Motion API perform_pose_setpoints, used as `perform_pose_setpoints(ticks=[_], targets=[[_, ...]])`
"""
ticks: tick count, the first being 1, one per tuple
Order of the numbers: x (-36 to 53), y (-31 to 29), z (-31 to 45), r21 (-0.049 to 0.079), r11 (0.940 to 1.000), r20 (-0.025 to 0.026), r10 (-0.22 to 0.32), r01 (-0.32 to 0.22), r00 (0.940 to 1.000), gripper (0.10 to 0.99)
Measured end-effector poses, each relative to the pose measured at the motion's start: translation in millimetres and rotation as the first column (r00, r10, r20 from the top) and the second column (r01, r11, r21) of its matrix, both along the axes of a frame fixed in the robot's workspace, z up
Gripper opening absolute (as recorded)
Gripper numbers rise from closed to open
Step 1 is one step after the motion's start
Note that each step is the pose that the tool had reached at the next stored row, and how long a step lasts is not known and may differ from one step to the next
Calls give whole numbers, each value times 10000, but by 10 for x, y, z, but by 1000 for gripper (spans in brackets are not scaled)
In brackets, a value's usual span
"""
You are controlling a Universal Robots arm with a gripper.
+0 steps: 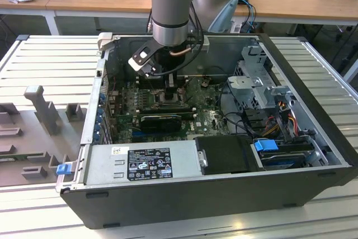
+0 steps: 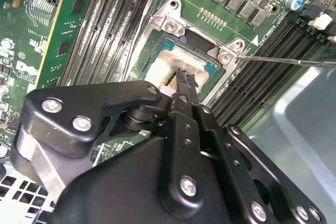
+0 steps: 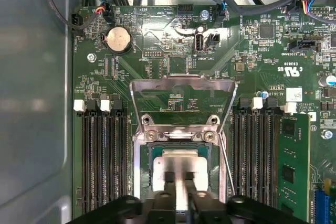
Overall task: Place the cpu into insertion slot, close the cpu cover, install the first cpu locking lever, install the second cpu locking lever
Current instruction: 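Place the cpu into insertion slot, then close the cpu cover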
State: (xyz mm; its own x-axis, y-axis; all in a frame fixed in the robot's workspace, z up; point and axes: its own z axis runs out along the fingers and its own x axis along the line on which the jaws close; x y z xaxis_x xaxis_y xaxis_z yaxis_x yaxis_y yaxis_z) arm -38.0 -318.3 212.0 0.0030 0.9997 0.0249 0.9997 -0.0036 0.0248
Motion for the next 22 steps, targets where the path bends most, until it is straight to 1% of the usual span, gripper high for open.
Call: perform_pose_setpoints(ticks=[1, 14, 15, 17, 22], targets=[[0, 0, 19, 1, 10000, 1, 0, 0, 10000, 106], [0, 0, 81, 3, 10000, 2, 0, 0, 10000, 106], [3, 0, 82, 1, 10000, 0, 2, -2, 10000, 106], [43, 0, 82, 1, 10000, -1, 0, 0, 10000, 106], [44, 0, 106, 0, 10000, -1, 0, 0, 10000, 106]])
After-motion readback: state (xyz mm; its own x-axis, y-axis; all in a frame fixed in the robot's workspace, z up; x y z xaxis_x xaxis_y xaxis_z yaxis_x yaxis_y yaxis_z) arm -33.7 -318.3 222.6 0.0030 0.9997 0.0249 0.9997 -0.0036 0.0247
